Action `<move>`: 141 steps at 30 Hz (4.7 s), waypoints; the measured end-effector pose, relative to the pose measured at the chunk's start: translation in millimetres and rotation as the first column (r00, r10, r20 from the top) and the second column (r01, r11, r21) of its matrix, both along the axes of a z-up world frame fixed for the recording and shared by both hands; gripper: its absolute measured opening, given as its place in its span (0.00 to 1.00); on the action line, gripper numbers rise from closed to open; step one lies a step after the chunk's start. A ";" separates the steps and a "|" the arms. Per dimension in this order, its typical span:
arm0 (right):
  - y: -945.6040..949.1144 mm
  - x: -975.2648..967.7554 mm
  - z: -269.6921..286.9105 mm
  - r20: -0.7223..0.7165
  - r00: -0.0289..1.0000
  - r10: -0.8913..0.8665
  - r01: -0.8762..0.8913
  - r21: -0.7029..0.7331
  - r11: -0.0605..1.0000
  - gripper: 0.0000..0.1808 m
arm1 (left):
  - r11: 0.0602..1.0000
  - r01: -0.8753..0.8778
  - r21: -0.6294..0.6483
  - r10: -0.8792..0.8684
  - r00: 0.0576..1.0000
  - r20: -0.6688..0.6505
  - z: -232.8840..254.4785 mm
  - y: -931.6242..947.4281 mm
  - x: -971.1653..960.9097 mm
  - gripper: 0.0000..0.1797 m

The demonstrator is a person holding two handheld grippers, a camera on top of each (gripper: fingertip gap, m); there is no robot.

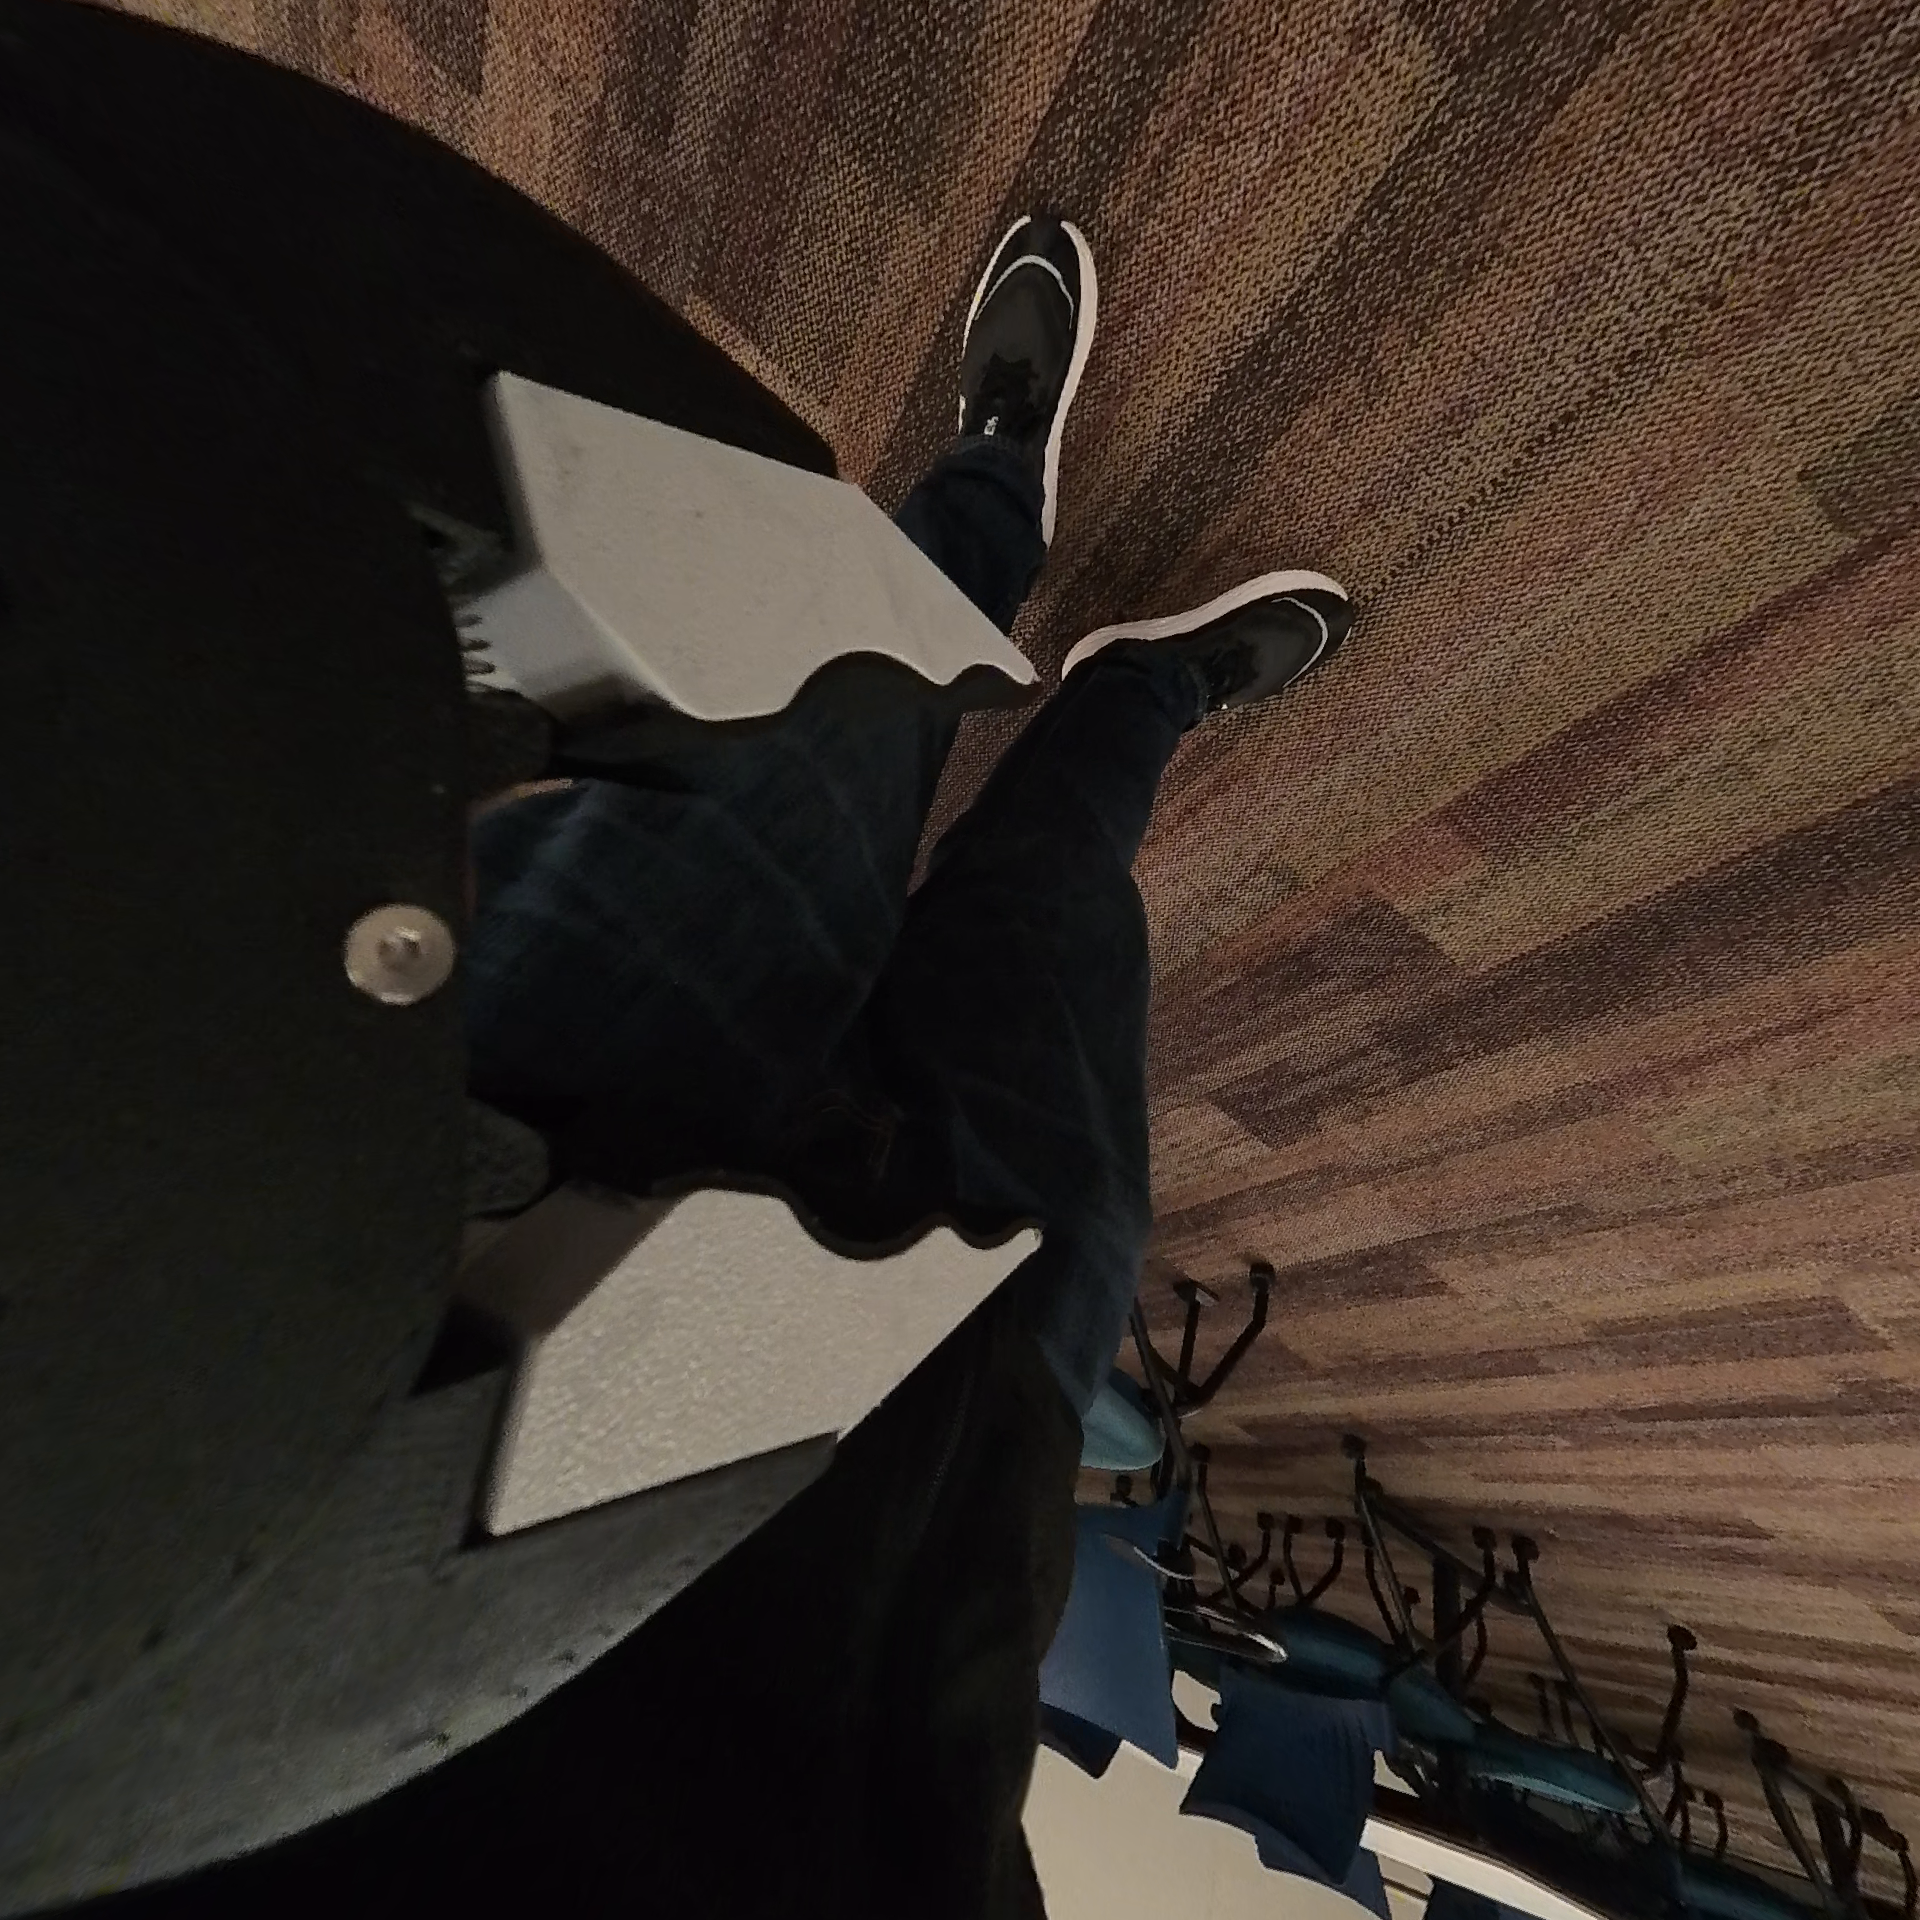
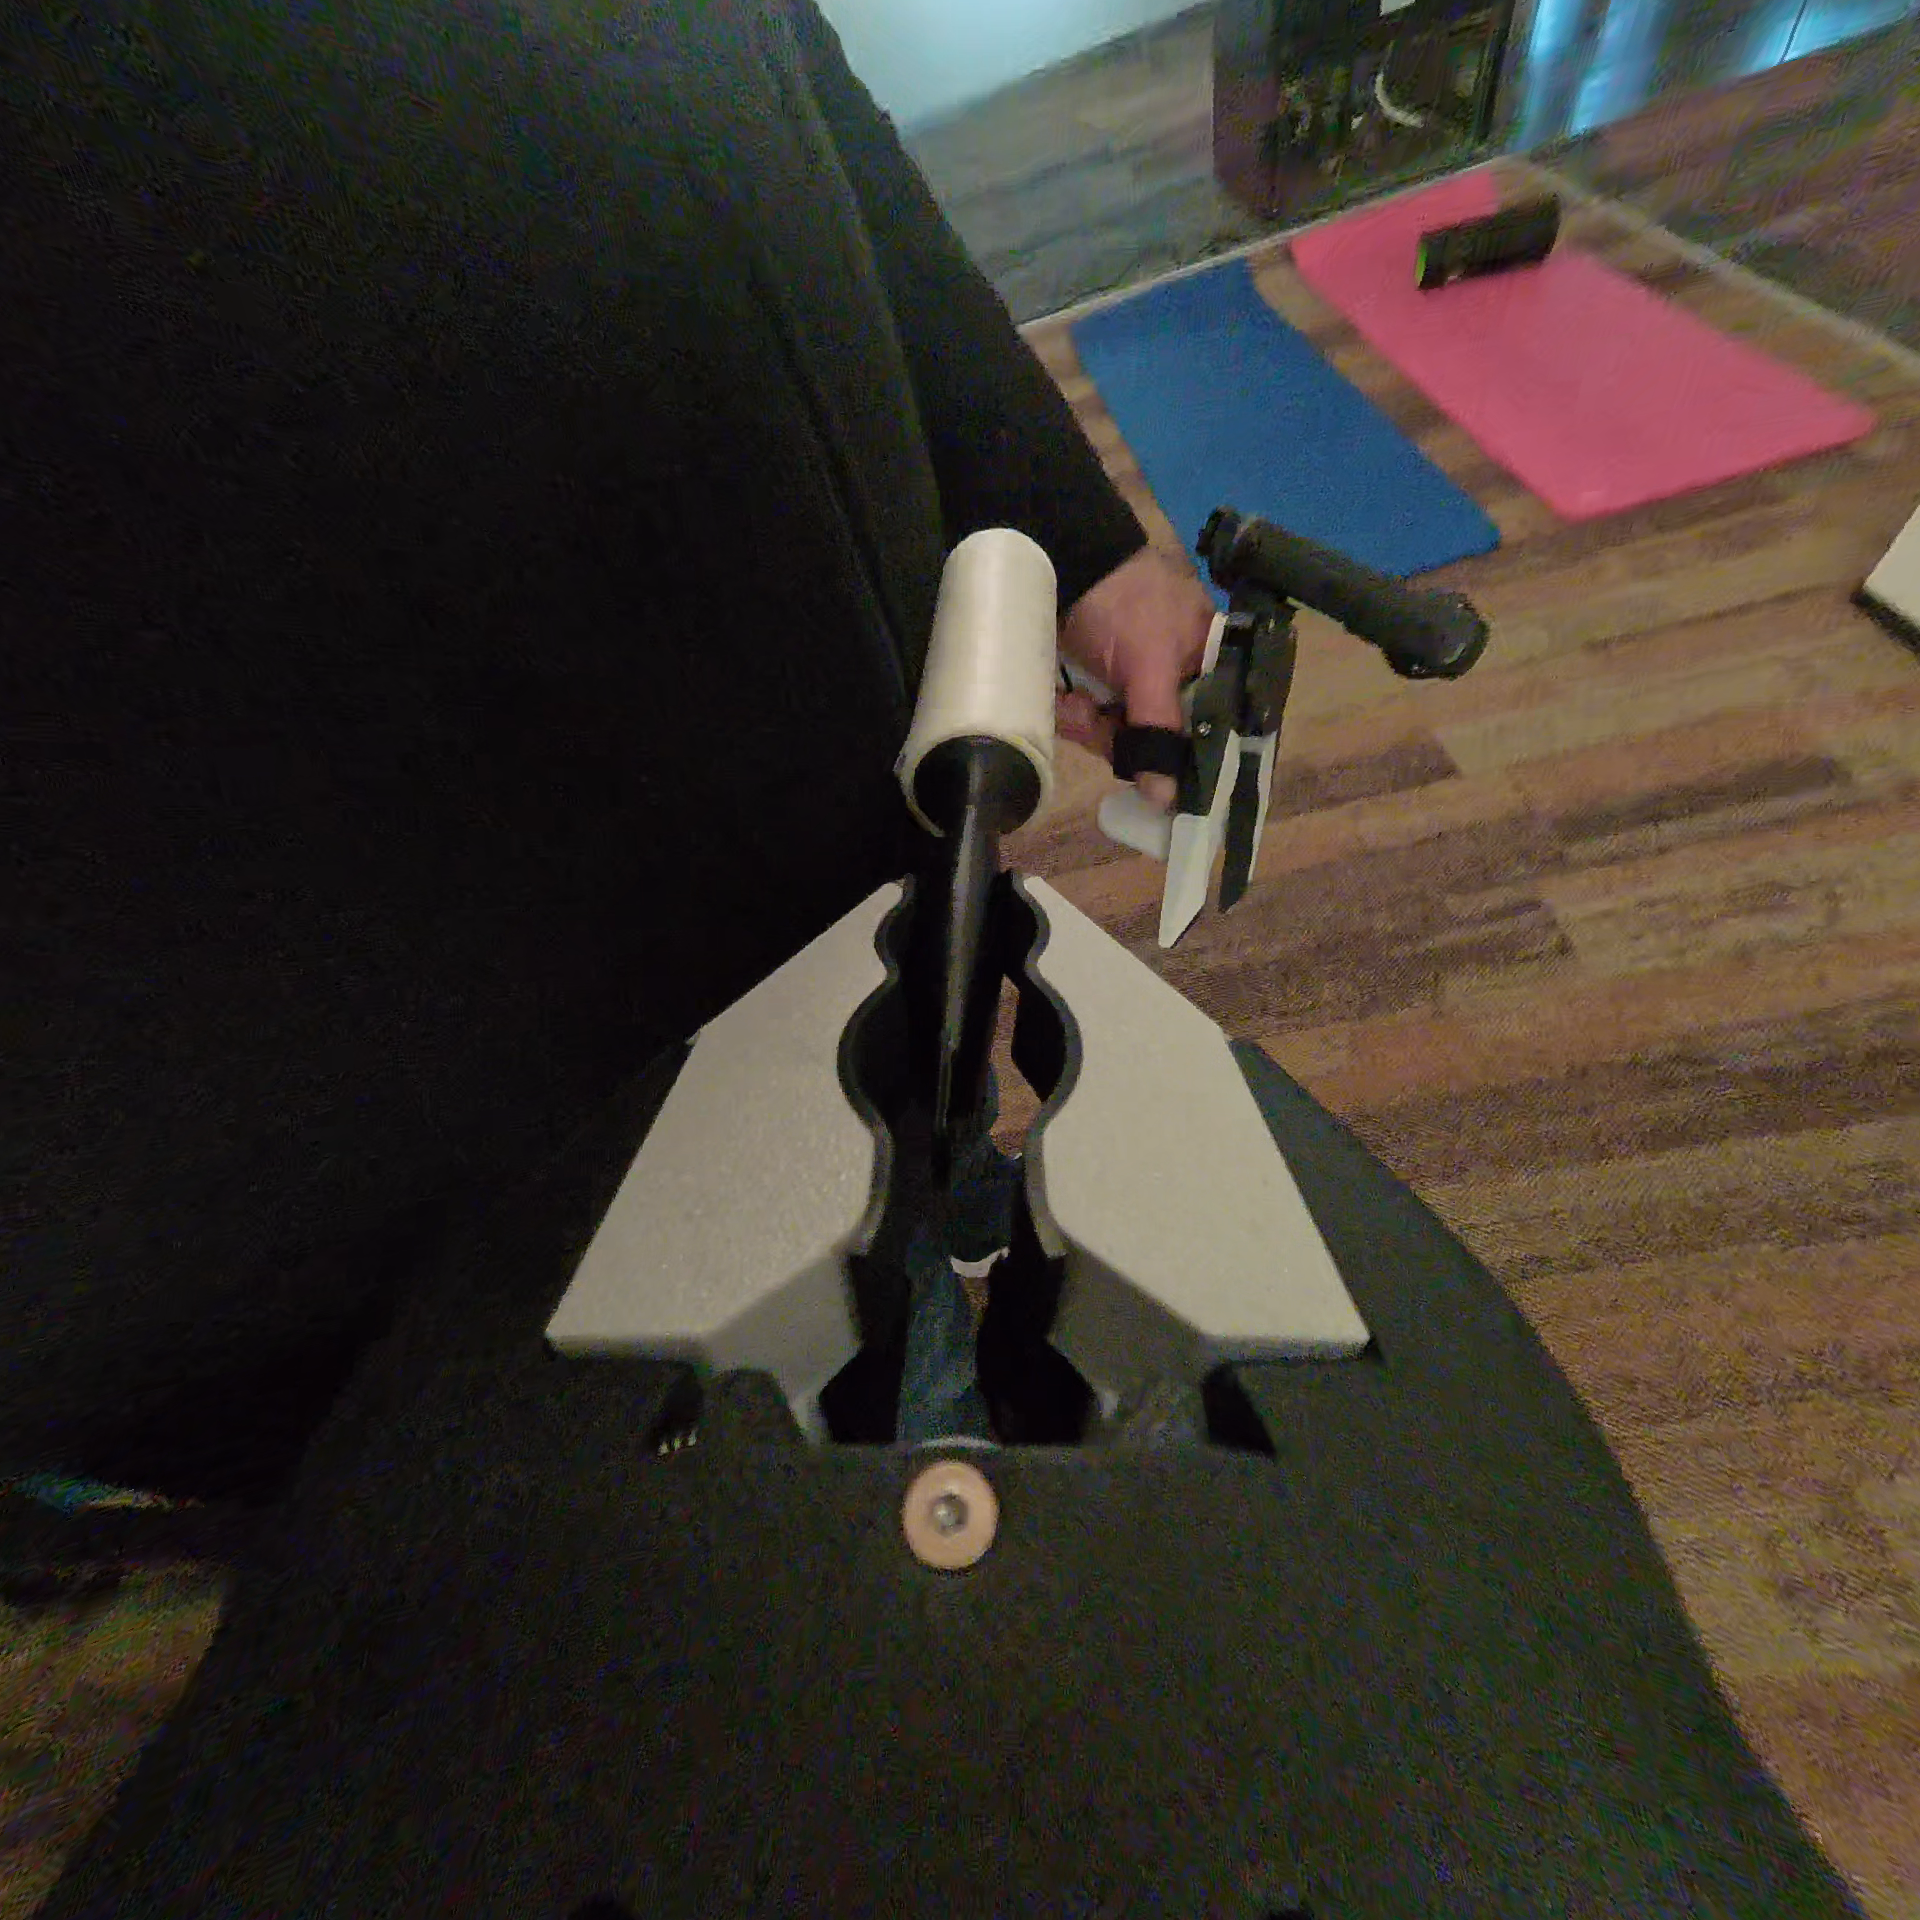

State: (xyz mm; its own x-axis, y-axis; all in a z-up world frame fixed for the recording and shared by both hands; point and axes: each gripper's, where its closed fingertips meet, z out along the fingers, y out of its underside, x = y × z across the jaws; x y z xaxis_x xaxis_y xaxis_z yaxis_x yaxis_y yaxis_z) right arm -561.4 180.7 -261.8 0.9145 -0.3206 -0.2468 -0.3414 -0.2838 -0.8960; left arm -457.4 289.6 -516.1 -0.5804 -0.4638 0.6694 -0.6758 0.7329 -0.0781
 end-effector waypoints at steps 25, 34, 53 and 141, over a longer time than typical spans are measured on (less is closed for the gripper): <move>28.0 29.6 84.9 0.182 0.976 0.118 -0.131 0.060 0.990 0.07 | 0.991 -0.080 0.105 0.078 0.997 0.026 -36.8 55.7 -7.5 0.51; 40.3 19.4 225.3 0.468 0.875 0.124 -0.222 0.159 0.962 0.07 | 0.988 -0.102 0.113 0.100 0.995 0.023 -39.9 66.9 -1.1 0.50; 41.1 45.9 55.6 0.097 0.989 0.115 -0.118 0.023 0.993 0.07 | 0.984 -0.133 0.122 0.133 0.991 0.016 -44.6 86.4 2.5 0.51; -44.3 129.4 108.4 -0.043 0.881 -0.472 0.431 0.490 0.758 0.08 | 0.290 -0.391 -0.874 0.235 0.914 -0.331 365.2 -134.2 62.2 0.16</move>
